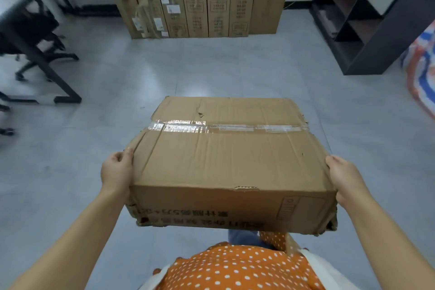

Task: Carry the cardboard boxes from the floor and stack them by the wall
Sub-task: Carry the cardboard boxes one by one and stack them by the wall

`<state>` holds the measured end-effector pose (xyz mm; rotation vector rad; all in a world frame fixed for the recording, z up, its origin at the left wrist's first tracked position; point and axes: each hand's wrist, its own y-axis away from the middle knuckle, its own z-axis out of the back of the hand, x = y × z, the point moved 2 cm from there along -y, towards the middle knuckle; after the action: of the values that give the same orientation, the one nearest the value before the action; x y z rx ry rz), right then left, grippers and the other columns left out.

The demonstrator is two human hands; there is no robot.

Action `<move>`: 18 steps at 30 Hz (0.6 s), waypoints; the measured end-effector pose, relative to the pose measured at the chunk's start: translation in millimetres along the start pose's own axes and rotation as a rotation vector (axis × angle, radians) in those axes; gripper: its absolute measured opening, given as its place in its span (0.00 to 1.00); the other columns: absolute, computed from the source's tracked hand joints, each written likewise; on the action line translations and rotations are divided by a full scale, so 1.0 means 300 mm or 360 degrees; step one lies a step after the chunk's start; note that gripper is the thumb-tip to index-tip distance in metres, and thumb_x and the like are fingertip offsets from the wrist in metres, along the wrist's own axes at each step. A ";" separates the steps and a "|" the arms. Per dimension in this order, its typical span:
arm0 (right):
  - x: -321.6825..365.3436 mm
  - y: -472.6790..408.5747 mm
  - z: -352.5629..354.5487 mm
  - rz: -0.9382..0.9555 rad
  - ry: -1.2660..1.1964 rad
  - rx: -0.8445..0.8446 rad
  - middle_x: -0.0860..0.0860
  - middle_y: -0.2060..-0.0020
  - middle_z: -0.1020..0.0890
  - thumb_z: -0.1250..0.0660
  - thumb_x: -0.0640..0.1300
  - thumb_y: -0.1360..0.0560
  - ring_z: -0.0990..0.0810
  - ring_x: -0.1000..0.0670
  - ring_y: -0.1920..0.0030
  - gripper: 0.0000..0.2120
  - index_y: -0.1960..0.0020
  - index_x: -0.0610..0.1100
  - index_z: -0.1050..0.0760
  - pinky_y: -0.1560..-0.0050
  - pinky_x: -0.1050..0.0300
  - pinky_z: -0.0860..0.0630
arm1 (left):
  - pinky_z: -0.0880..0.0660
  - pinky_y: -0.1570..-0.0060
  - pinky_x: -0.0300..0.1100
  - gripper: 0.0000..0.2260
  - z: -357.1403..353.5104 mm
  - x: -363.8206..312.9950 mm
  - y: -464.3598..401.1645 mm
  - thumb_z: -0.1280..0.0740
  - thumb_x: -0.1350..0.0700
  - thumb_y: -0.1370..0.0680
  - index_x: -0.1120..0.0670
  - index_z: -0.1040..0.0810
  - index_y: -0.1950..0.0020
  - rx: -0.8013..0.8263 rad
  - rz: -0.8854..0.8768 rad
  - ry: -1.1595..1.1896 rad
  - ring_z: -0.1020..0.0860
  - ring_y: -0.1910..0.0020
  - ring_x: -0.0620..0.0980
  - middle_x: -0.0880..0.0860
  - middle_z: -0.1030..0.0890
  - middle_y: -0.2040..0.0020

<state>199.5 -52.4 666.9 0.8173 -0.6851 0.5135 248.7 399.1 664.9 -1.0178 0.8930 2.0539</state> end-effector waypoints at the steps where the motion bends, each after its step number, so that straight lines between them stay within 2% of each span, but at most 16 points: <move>1: 0.049 -0.082 -0.012 0.0005 -0.0010 0.0022 0.41 0.63 0.28 0.47 0.44 0.19 0.28 0.43 0.60 0.15 0.59 0.37 0.29 0.59 0.53 0.37 | 0.31 0.54 0.48 0.13 -0.051 -0.034 -0.049 0.39 0.48 0.20 0.54 0.27 0.60 -0.0013 0.0010 0.0012 0.27 0.55 0.54 0.50 0.26 0.62; 4: 0.230 -0.292 -0.035 0.0017 -0.0009 0.0065 0.43 0.58 0.24 0.47 0.45 0.18 0.26 0.43 0.55 0.15 0.57 0.40 0.27 0.56 0.52 0.33 | 0.32 0.58 0.47 0.14 -0.185 -0.178 -0.179 0.40 0.49 0.19 0.56 0.27 0.60 -0.0066 -0.0003 0.0006 0.28 0.57 0.54 0.51 0.26 0.62; 8: 0.481 -0.555 -0.049 0.0087 0.0033 0.0071 0.43 0.60 0.26 0.48 0.44 0.19 0.28 0.45 0.60 0.15 0.57 0.37 0.29 0.61 0.54 0.36 | 0.33 0.57 0.48 0.14 -0.364 -0.380 -0.345 0.40 0.49 0.19 0.59 0.27 0.54 -0.0124 0.0000 0.0026 0.28 0.56 0.54 0.51 0.27 0.62; 10: 0.572 -0.664 -0.060 0.0103 0.0054 0.0072 0.42 0.59 0.26 0.47 0.44 0.19 0.28 0.45 0.59 0.15 0.56 0.34 0.30 0.60 0.53 0.36 | 0.33 0.56 0.49 0.14 -0.434 -0.434 -0.409 0.40 0.48 0.19 0.57 0.28 0.59 -0.0123 0.0032 0.0048 0.29 0.57 0.55 0.52 0.27 0.62; 12: 0.668 -0.770 -0.087 0.0142 0.0091 0.0089 0.41 0.60 0.25 0.48 0.44 0.19 0.28 0.44 0.60 0.15 0.58 0.37 0.29 0.62 0.53 0.36 | 0.32 0.56 0.49 0.15 -0.493 -0.485 -0.490 0.40 0.48 0.19 0.54 0.29 0.63 -0.0138 0.0041 0.0062 0.29 0.57 0.55 0.52 0.27 0.62; 16: 0.888 -0.978 -0.196 0.0218 0.0121 0.0092 0.41 0.60 0.25 0.47 0.43 0.19 0.28 0.44 0.59 0.15 0.60 0.39 0.29 0.61 0.53 0.37 | 0.33 0.60 0.48 0.16 -0.608 -0.615 -0.725 0.40 0.49 0.19 0.62 0.26 0.56 -0.0193 0.0030 0.0053 0.30 0.59 0.54 0.54 0.27 0.61; 18: 0.995 -1.079 -0.265 0.0236 0.0102 0.0097 0.40 0.60 0.26 0.47 0.42 0.18 0.29 0.44 0.61 0.15 0.61 0.38 0.29 0.62 0.54 0.37 | 0.34 0.60 0.48 0.15 -0.665 -0.677 -0.866 0.40 0.49 0.19 0.62 0.26 0.54 -0.0213 0.0010 0.0040 0.30 0.59 0.55 0.54 0.28 0.62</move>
<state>639.0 -133.3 686.9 0.8072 -0.6764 0.6949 627.6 327.9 671.6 -1.1150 0.7808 2.1337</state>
